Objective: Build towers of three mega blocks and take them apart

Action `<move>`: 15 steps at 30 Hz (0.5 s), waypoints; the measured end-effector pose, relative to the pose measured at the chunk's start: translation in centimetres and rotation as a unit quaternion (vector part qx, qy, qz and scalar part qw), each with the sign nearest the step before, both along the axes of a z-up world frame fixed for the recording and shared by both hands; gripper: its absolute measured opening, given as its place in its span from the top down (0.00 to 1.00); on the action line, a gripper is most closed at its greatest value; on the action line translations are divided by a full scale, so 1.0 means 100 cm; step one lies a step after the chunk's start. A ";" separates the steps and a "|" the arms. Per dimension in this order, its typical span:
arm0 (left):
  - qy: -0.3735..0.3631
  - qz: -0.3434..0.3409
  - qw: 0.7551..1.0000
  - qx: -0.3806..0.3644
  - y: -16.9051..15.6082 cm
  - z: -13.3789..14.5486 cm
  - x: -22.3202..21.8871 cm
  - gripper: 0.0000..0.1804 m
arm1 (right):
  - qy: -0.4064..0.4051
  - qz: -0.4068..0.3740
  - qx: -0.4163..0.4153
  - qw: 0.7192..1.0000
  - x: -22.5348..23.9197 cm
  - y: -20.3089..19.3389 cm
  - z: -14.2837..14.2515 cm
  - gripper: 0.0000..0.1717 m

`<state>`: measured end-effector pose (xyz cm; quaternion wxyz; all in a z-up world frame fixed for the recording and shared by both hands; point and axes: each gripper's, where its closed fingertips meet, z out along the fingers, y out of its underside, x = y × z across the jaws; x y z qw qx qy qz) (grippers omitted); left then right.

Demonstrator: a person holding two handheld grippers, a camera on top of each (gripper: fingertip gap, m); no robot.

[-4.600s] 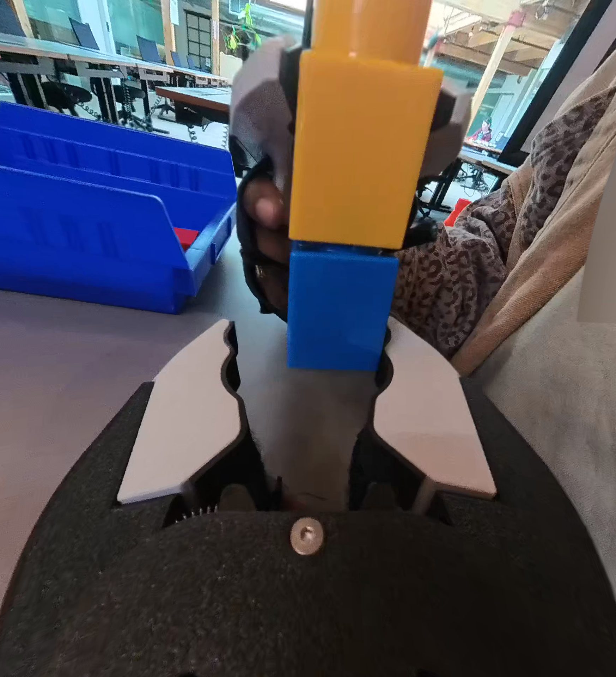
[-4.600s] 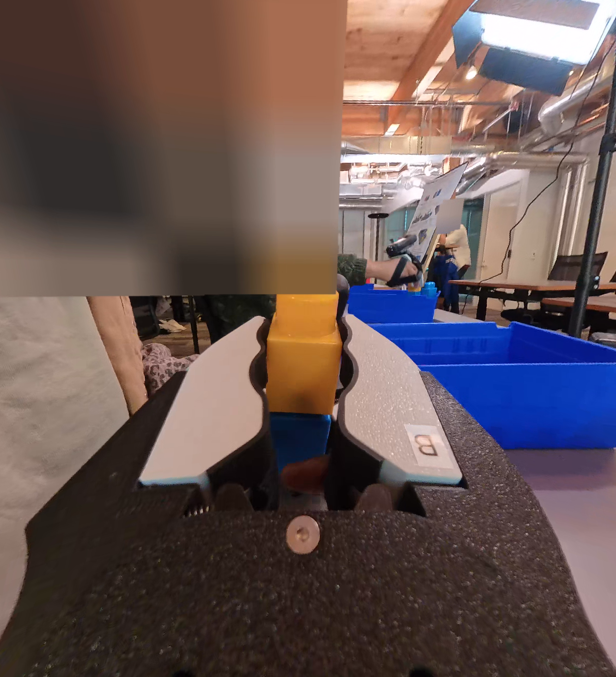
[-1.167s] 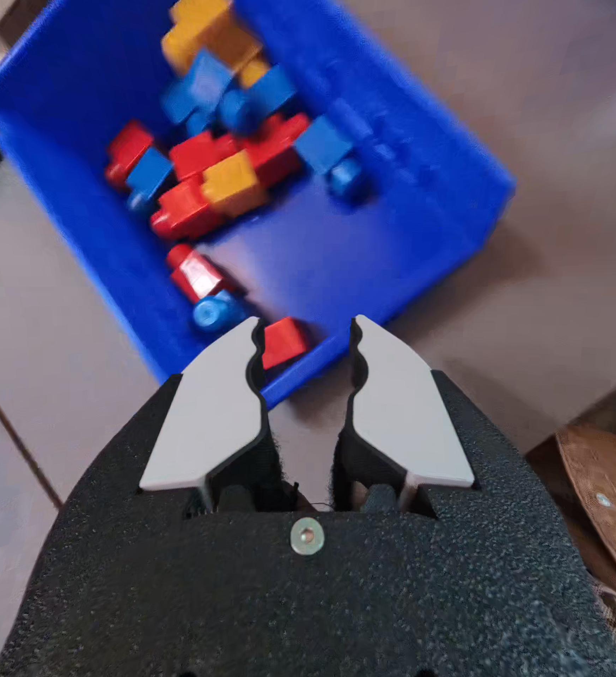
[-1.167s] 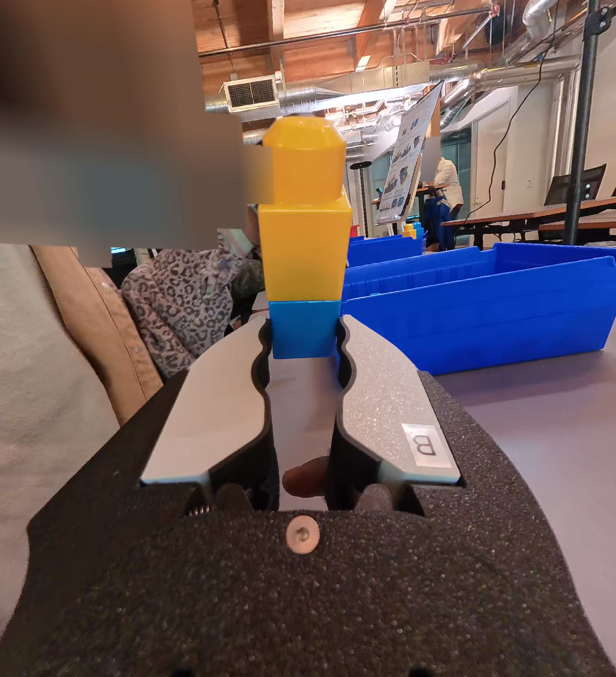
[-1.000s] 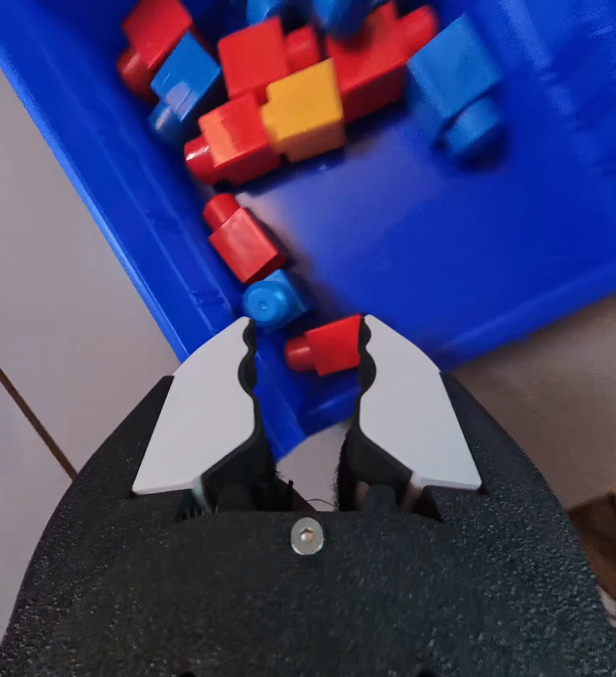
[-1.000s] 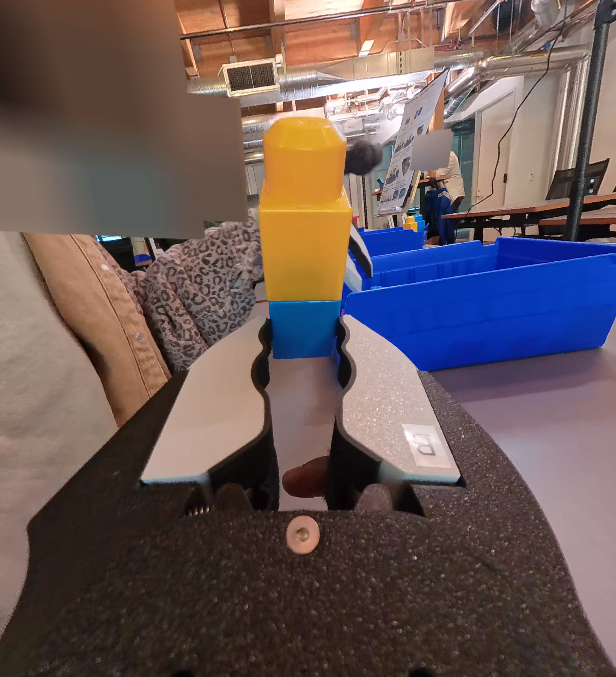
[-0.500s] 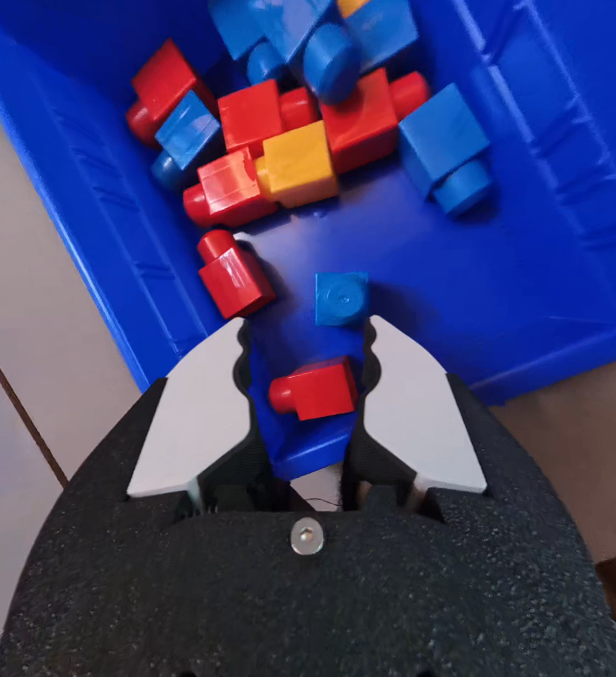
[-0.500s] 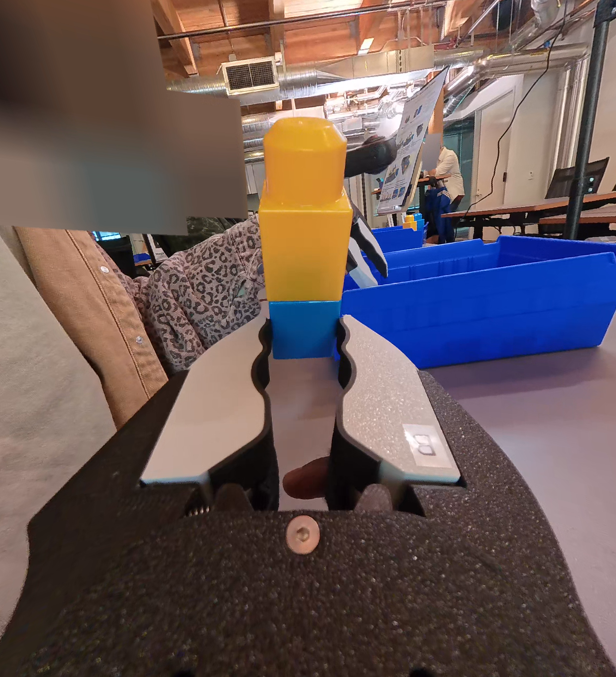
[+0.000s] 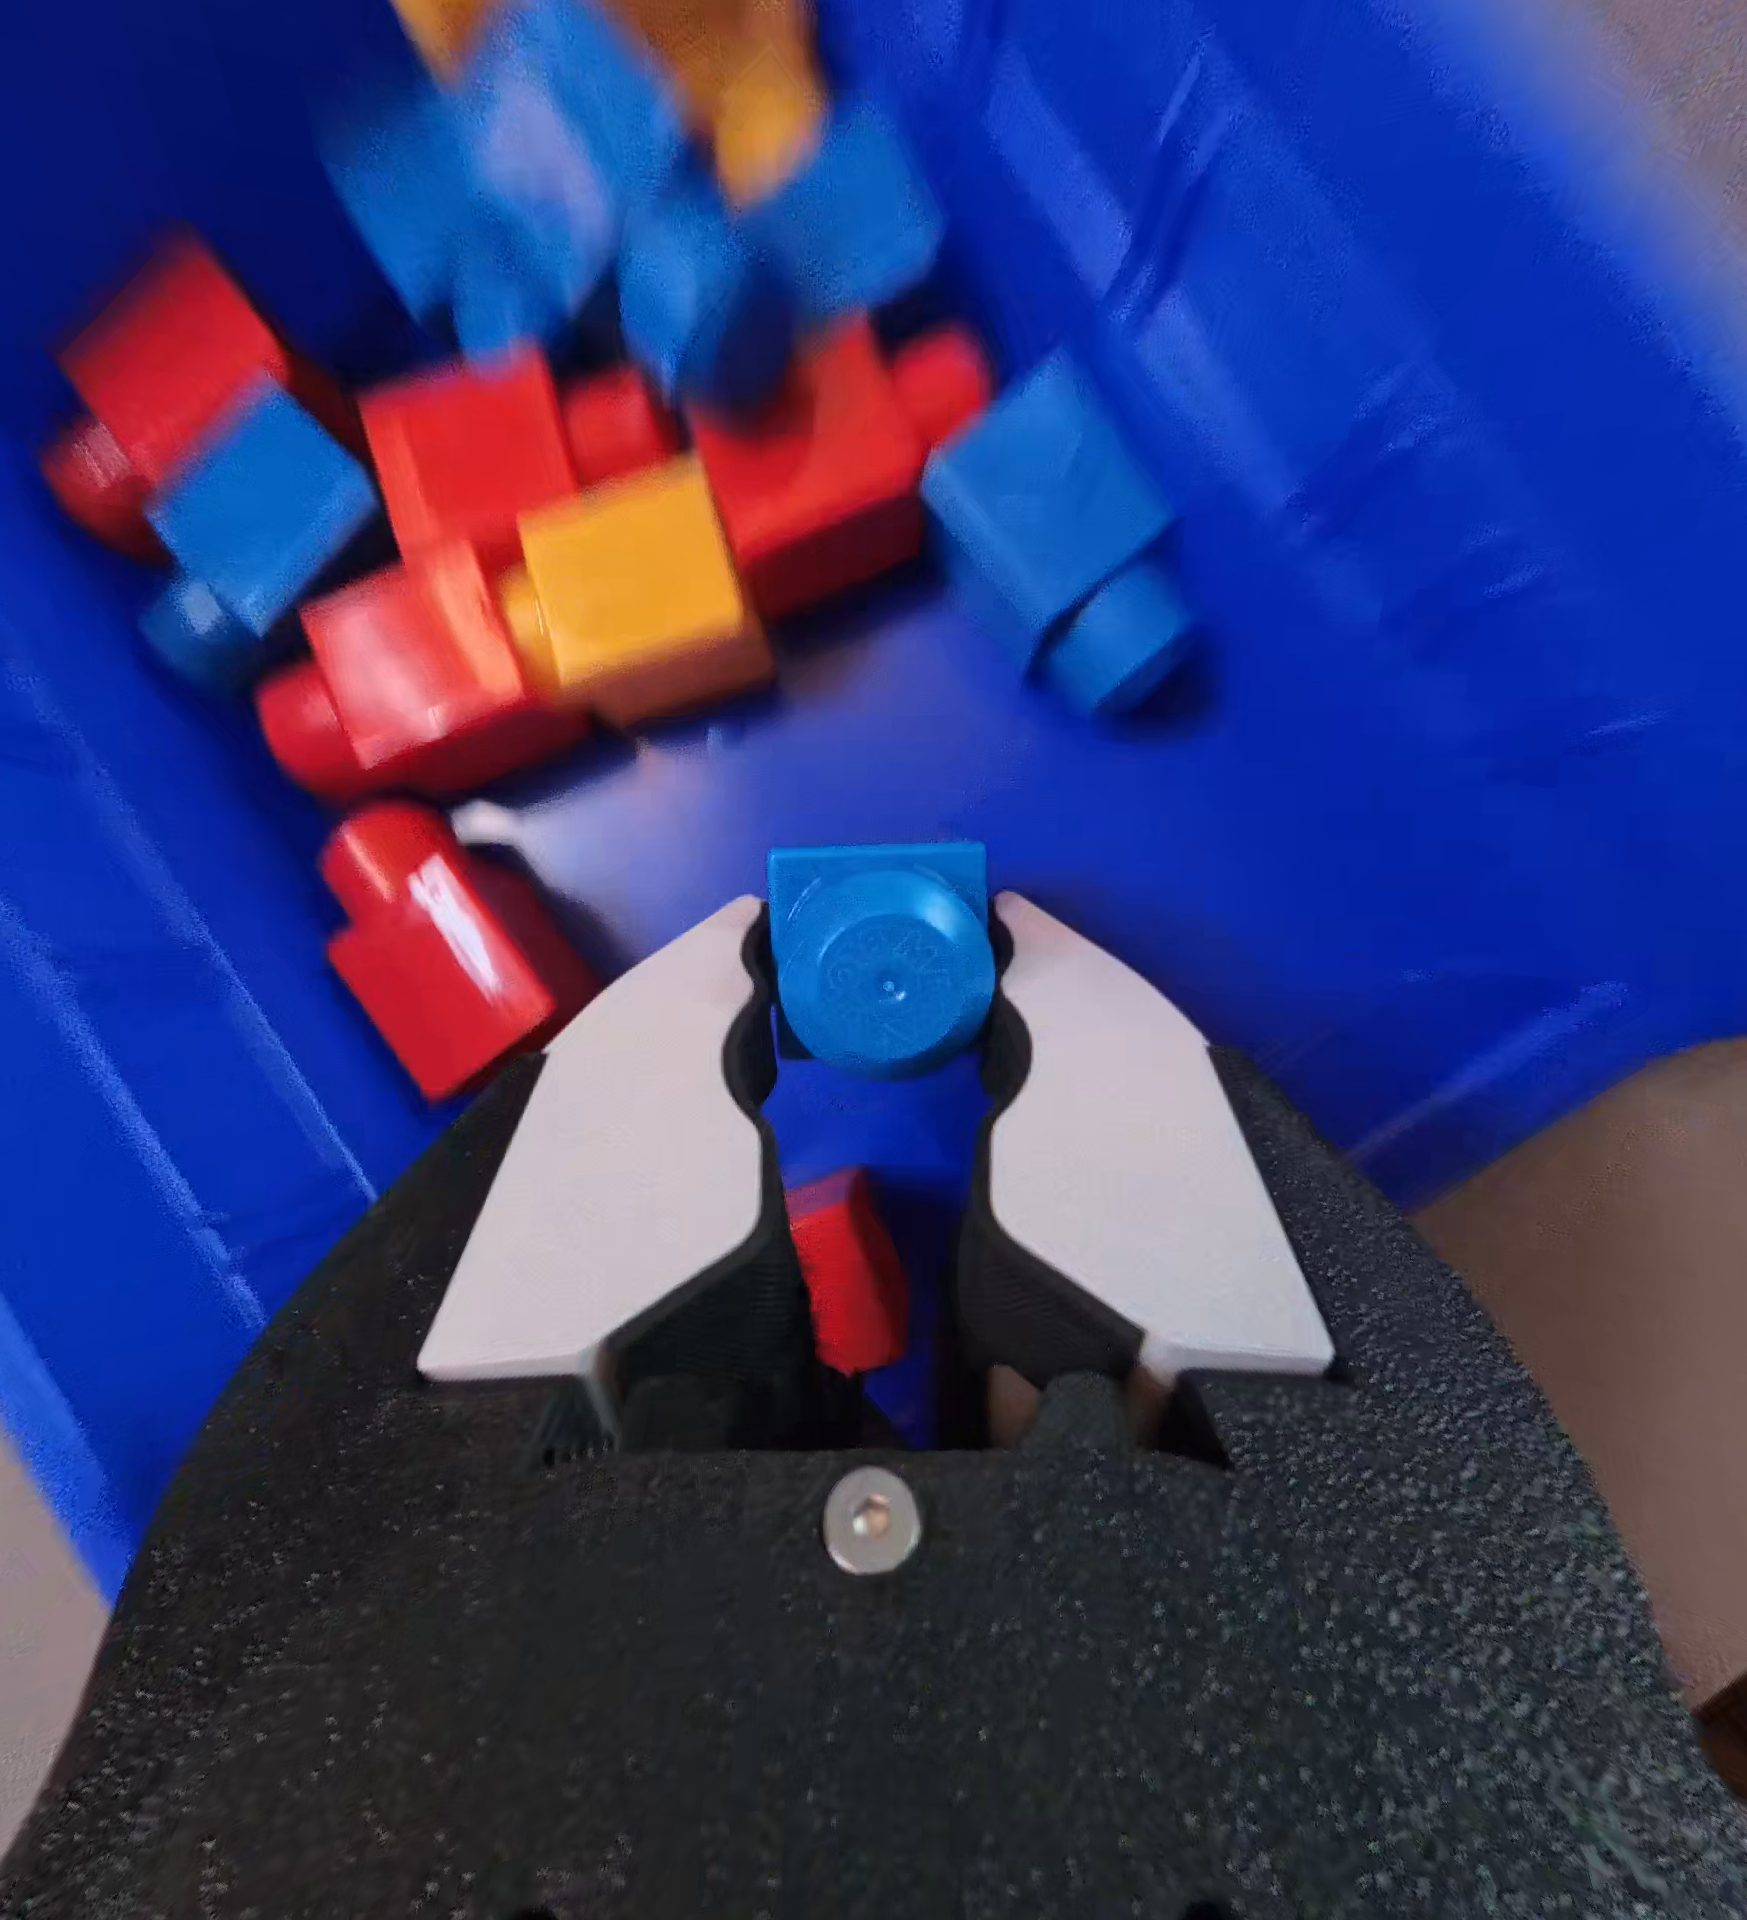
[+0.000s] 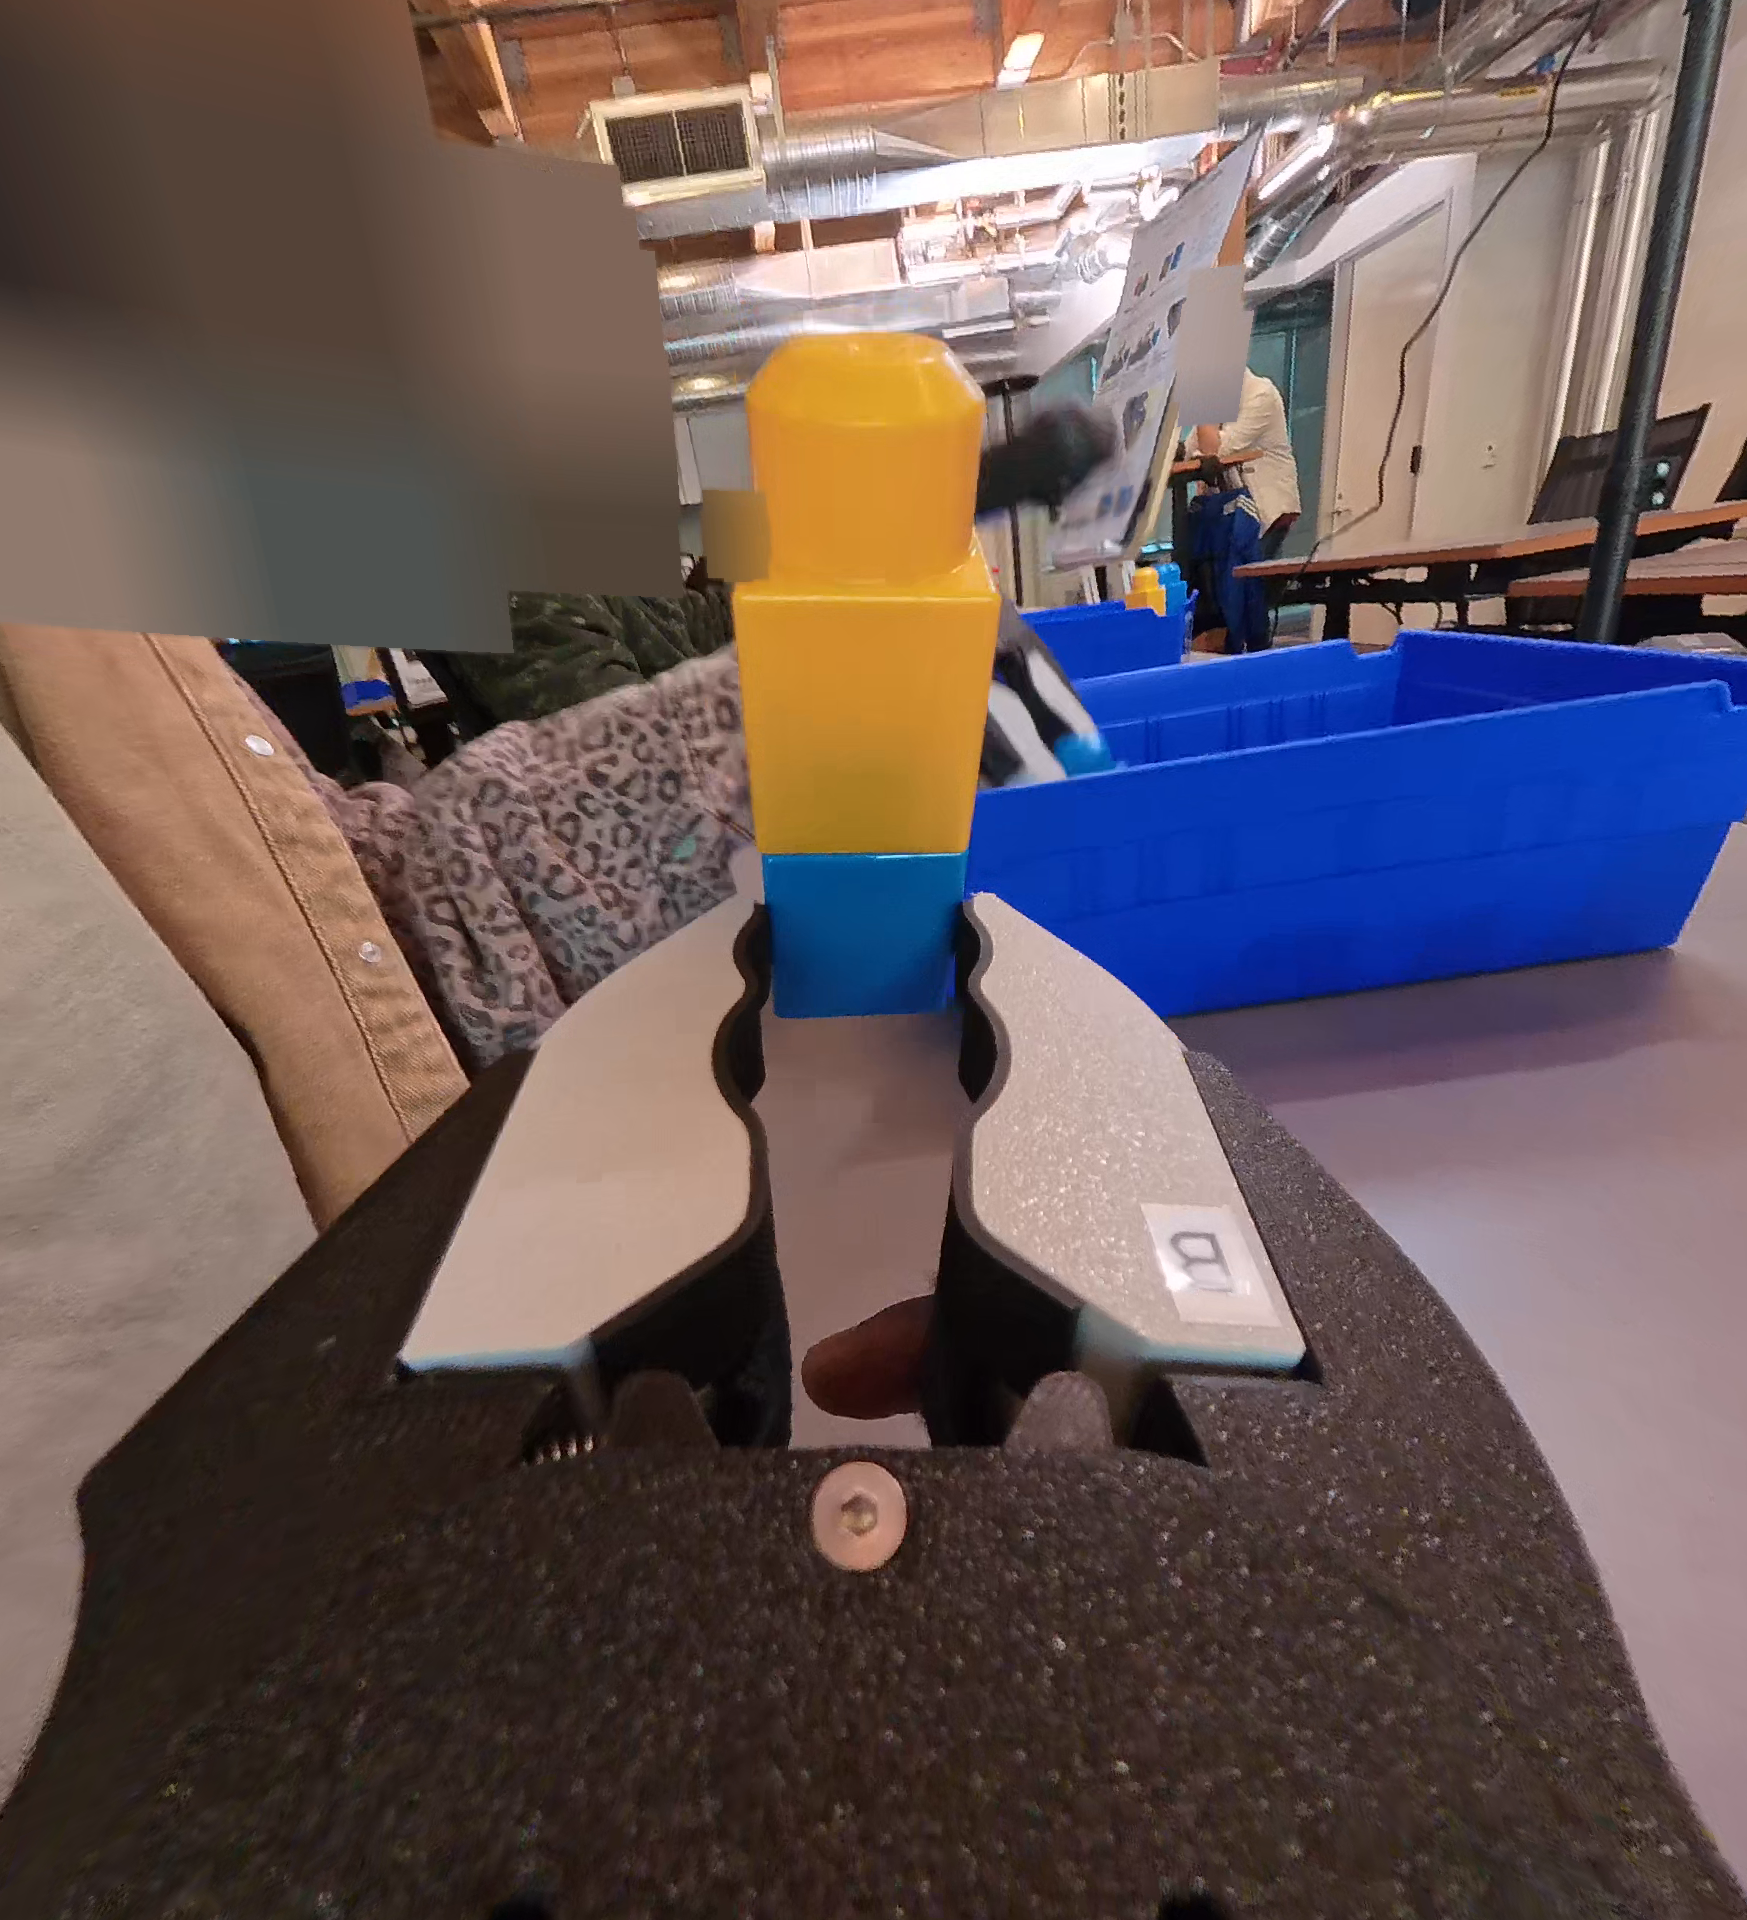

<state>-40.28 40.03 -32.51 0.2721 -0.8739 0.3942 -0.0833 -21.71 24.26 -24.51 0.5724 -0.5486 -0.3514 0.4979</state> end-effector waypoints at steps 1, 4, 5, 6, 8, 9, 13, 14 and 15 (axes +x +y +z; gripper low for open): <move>-0.056 -0.023 0.998 0.036 -0.002 0.022 0.014 0.80 | -0.017 -0.006 0.001 1.000 -0.001 0.001 -0.003 0.80; -0.278 -0.173 0.935 0.137 -0.046 0.112 0.069 0.80 | -0.102 -0.021 0.006 0.995 -0.008 0.004 -0.018 0.80; -0.347 -0.231 0.895 0.158 -0.072 0.141 0.084 0.80 | -0.126 -0.021 0.007 0.992 -0.010 0.003 -0.022 0.80; -0.393 -0.283 0.859 0.170 -0.097 0.161 0.096 0.80 | -0.145 -0.018 0.005 0.989 -0.012 0.002 -0.026 0.80; -0.392 -0.349 0.832 0.178 -0.133 0.171 0.115 0.80 | -0.169 -0.011 0.001 0.986 -0.018 -0.001 -0.033 0.80; -0.367 -0.371 0.834 0.179 -0.144 0.166 0.124 0.80 | -0.179 -0.010 0.001 0.984 -0.019 -0.002 -0.036 0.80; -0.279 -0.414 0.854 0.145 -0.168 0.139 0.152 0.80 | -0.210 -0.012 0.016 0.978 -0.023 -0.005 -0.044 0.80; -0.260 -0.415 0.862 0.132 -0.169 0.133 0.156 0.80 | -0.217 -0.013 0.021 0.976 -0.023 -0.005 -0.045 0.80; -0.238 -0.420 0.867 0.120 -0.170 0.126 0.158 0.80 | -0.227 -0.014 0.028 0.973 -0.023 -0.006 -0.046 0.80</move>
